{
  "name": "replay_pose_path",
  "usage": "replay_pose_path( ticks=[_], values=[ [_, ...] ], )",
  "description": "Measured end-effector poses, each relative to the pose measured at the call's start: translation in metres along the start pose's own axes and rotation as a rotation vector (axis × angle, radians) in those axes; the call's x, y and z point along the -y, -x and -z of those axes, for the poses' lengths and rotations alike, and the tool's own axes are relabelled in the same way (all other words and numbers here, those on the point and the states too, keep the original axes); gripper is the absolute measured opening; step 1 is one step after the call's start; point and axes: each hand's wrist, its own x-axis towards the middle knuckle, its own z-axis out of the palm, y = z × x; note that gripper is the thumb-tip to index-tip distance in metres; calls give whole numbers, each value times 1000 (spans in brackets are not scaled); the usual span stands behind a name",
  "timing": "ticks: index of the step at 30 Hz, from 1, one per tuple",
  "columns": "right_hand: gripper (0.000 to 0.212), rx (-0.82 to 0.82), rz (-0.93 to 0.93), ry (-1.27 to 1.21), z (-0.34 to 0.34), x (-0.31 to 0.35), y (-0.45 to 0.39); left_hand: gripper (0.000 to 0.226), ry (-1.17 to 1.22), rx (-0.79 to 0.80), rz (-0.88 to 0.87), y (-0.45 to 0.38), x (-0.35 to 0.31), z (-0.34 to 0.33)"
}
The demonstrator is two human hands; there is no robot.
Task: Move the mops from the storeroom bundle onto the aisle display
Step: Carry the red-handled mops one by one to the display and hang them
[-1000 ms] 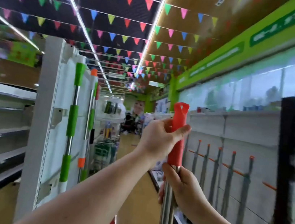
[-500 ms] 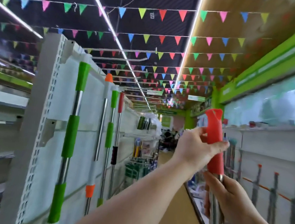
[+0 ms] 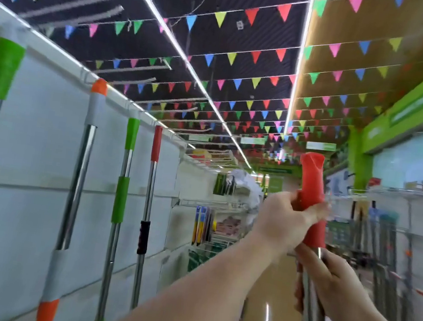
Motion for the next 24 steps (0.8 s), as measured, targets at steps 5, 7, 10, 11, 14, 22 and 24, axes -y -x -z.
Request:
replay_pose_path(
  ticks=[5,7,10,11,14,22,24],
  values=[
    [33,105,41,-69,20,-36,-80,31,-71,-109,42,-70,34,-27],
    [34,134,73,-76,23,-51,-110,30,-109,-151,45,-95,50,-32],
    [37,161,128,-68,24,-76,-154,29,-143,-196,56,-132,74,-37],
    [38,169,144,-63,23,-85,-169,29,-154,-210,54,-143,83,-38],
    [37,195,178,-95,20,-111,-209,27,-168,-239,32,-173,113,-40],
    [40,255,243,-134,3,-170,-323,29,-268,-289,8,-266,185,-33],
    [41,255,258,-135,-2,-184,-351,31,-289,-317,29,-289,201,-33]
  ],
)
